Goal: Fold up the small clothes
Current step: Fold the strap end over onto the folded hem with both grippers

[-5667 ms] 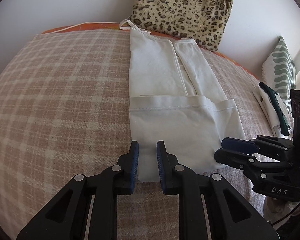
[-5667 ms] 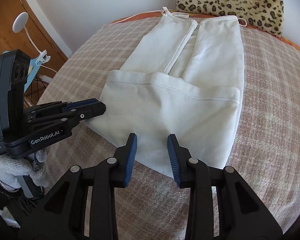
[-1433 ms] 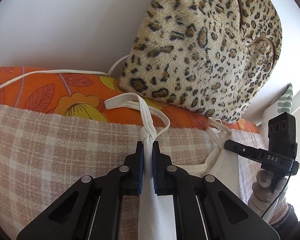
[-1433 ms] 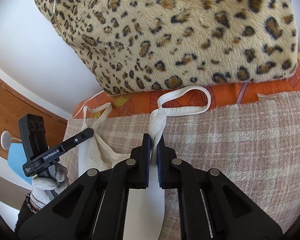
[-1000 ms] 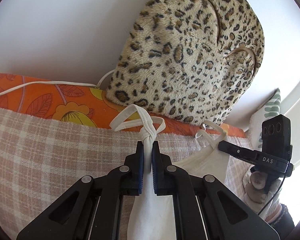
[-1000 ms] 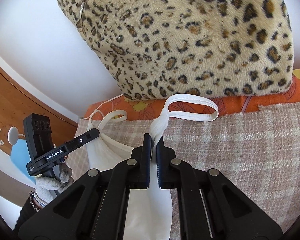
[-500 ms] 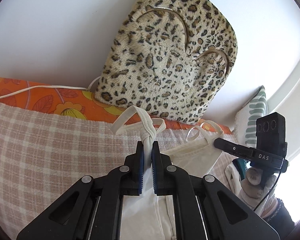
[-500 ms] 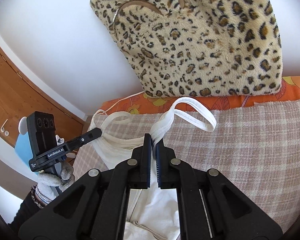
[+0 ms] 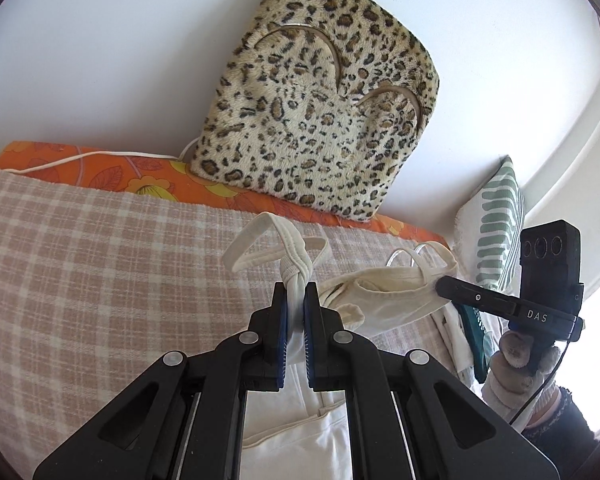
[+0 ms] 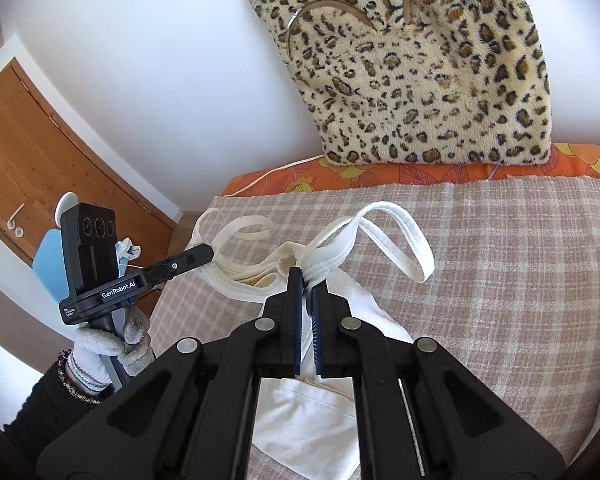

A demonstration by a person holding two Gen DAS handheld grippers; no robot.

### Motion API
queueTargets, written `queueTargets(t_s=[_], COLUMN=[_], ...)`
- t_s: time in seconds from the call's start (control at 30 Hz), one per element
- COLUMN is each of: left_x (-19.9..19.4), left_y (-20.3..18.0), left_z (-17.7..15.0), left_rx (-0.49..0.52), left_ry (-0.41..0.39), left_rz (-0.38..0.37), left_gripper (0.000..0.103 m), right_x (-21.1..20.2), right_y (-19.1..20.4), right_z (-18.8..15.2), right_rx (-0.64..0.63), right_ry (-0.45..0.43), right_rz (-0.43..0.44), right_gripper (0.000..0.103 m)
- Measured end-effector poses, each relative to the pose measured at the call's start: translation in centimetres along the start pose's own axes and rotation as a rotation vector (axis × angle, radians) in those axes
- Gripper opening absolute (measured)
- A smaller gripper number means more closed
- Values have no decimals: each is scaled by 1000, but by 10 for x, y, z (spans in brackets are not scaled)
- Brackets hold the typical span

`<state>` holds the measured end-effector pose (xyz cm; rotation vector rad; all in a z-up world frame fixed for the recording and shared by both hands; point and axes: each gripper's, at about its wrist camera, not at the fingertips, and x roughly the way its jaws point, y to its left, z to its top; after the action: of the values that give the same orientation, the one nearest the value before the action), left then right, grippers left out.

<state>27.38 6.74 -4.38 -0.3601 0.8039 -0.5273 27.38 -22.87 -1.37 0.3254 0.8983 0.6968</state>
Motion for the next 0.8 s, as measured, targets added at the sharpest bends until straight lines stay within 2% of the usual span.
queueTargets(t_s=[0.43, 0.8], left_x=[-31, -29], left_y=[-10, 5], left_z=[-65, -130], left_rx=[-30, -106], left_ry=[-7, 30], left_rz=[-6, -14], left_gripper=[6, 5], right_x=[-36, -26], right_y=[42, 52], right_z=[-63, -123], right_rx=[-88, -170], right_ry=[35, 101], right_rz=[-25, -114], right_gripper=[5, 5])
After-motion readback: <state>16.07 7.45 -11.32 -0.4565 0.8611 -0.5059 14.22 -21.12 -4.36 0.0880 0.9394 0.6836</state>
